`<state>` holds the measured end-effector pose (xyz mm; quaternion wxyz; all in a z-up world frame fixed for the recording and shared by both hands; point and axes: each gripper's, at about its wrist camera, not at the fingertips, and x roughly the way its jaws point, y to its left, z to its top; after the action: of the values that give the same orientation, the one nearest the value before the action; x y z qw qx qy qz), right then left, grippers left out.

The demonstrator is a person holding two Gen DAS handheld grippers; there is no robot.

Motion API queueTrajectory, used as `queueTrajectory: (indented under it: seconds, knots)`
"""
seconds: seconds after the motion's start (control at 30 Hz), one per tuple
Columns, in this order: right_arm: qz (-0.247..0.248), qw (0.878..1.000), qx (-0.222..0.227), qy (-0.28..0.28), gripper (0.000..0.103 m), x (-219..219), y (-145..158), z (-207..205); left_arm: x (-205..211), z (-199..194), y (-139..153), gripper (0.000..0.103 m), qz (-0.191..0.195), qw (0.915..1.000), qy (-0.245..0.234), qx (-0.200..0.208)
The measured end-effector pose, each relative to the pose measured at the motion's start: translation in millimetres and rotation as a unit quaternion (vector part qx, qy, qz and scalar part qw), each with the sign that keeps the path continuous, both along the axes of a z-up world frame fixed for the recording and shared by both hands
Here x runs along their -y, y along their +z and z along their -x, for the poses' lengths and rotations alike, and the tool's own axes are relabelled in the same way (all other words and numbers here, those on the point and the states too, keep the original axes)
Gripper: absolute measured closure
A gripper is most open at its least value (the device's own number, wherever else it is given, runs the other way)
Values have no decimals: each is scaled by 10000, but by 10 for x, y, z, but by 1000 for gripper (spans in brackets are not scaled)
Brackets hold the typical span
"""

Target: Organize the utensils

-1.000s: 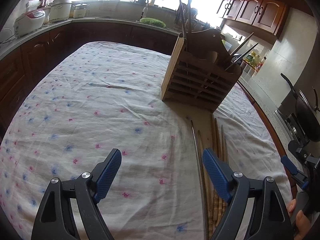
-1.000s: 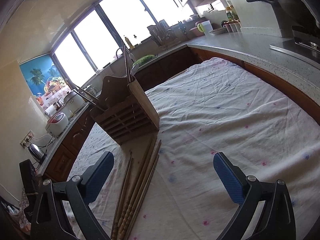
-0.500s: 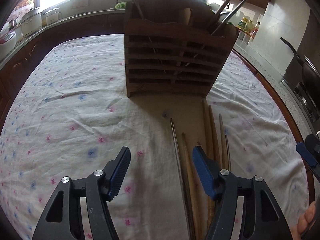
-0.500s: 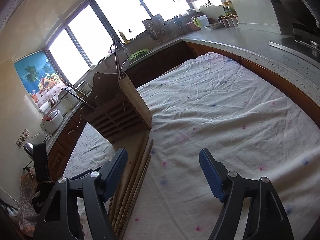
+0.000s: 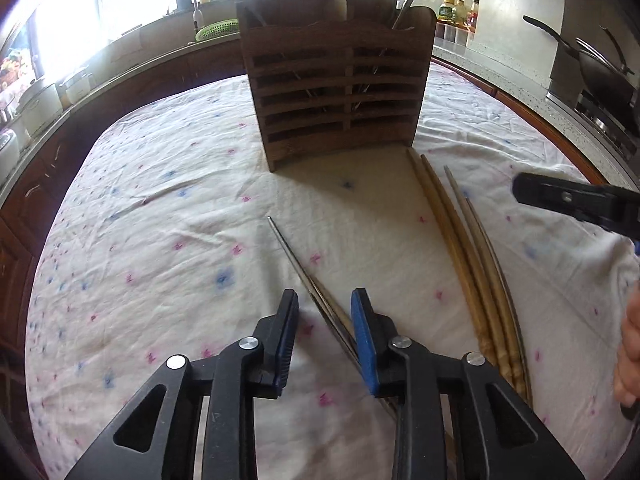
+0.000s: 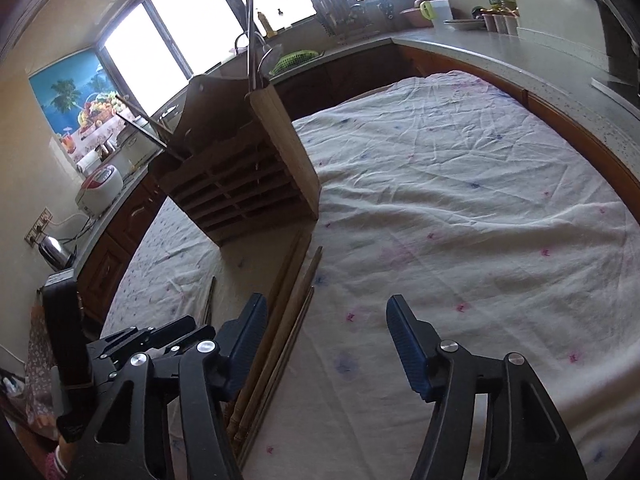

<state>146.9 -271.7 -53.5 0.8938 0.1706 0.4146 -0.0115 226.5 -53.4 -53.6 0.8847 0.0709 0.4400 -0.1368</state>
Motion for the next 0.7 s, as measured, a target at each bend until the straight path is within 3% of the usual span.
queueTrajectory:
  seconds: [0.07,0.23,0.4,0.57,0.7]
  knots:
    - [125,9997,-103,179,52,-110,-54,-162,-113,41,27,79,93,10000,21,-20]
    - [427,9981,-285,344,69,-262,-141,-535,-393,38,183,80,742,9963,419,-94]
    - [642,9960,-586,210,84,-226,-276,-740,-516,-50,189,79,937,9927,712,-260]
    - [718,9948,-671,255,86,-239,-309,-831,-532,-274,66,79,1088,9886,890,-531]
    - [896,9929,-691,381,85,-293,-324,-906,-430,-406,34,79,839,9913,903,-460]
